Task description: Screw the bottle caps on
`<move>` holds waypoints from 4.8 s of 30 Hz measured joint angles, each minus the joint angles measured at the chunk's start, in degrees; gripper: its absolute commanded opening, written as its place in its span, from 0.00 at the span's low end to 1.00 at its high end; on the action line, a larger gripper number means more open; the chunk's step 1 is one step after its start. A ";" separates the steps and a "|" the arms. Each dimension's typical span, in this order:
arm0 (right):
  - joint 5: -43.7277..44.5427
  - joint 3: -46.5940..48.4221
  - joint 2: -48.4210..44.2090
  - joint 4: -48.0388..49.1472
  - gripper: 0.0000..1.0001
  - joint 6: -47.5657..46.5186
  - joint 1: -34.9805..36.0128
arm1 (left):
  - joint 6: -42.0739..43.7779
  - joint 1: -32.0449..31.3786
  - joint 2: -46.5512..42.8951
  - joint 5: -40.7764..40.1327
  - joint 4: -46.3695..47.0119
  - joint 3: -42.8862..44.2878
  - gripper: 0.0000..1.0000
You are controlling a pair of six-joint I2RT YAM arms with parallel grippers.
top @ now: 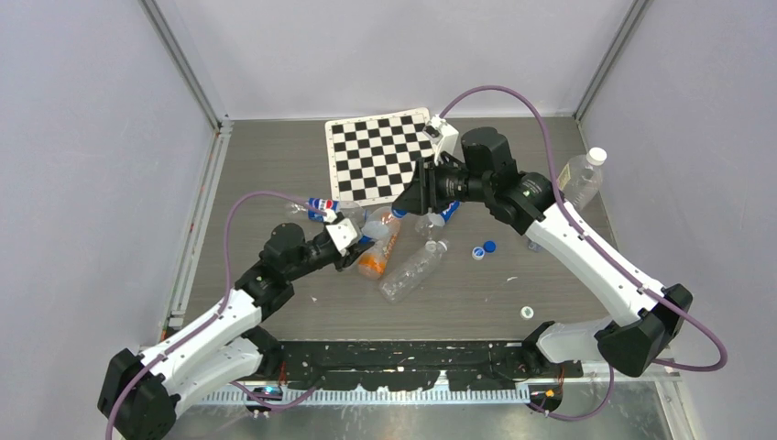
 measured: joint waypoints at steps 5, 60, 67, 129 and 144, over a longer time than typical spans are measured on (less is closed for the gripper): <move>1.49 0.00 0.37 0.15 0.13 2.93 0.31 | 2.64 -0.02 -0.68 -2.08 0.09 -0.42 0.33; -1.27 12.09 -7.65 -23.87 0.79 -33.38 -1.68 | 4.85 -0.87 4.70 6.95 -17.03 15.26 0.31; -9.22 9.40 -11.02 -26.21 0.78 -48.09 -5.64 | 3.54 2.40 7.72 17.29 -23.23 17.77 0.30; -26.60 8.37 -2.38 -22.12 0.50 -59.67 -5.95 | 3.50 4.24 8.83 26.91 -25.44 17.84 0.29; -25.40 8.37 -1.75 -22.18 0.36 -59.54 -4.87 | 2.54 4.24 8.98 26.69 -25.44 17.84 0.29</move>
